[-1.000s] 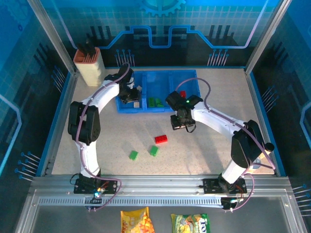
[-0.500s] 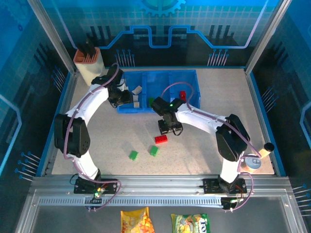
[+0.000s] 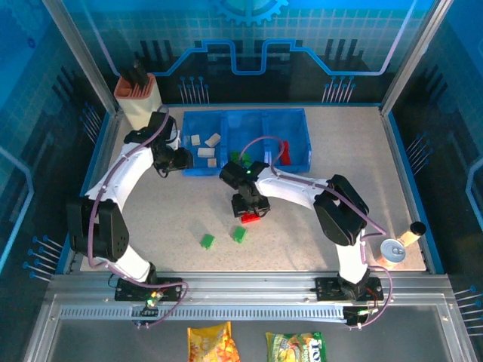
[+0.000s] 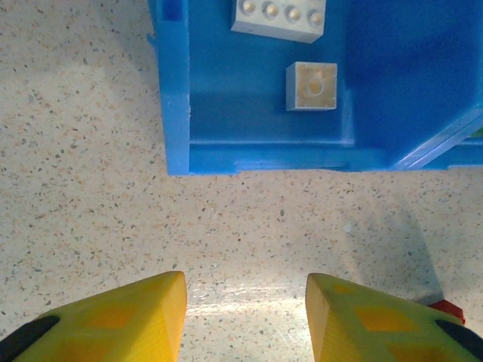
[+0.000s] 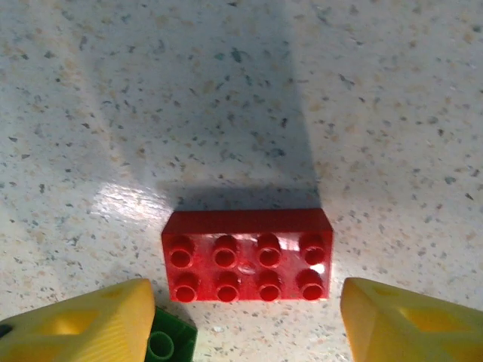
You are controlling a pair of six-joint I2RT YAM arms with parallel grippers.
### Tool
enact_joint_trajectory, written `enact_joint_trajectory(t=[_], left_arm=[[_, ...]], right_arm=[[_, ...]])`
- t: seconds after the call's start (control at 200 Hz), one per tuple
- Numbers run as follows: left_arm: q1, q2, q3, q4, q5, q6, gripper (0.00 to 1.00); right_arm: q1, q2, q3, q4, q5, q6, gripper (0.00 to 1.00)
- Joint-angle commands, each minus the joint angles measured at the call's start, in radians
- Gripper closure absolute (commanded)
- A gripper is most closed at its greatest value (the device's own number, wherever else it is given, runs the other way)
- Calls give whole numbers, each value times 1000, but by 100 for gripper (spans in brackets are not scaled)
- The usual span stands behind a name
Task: Sort the legos into containers by color
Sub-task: Pick up the lego from the center of the table.
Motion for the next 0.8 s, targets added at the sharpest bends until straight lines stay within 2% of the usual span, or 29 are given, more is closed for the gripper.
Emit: enact_joint_trajectory(t=[0.0, 0.175, 0.31, 0.58, 0.795], left_arm=[[11, -35, -27, 48, -15, 31, 54], [20, -45, -55, 70, -17, 45, 54], [23, -43, -67, 79, -9, 47, 55], [23, -41, -77, 85, 1, 45, 55], [23, -35, -77, 85, -3, 47, 55]], right_arm=[[20, 20, 32, -26, 19, 5, 27], [19, 39, 23, -11, 14, -18, 18], [15, 59, 25, -20, 29, -11, 17], [4, 97, 12, -11, 18, 22, 19], [-7, 113, 4, 0, 1, 41, 26]])
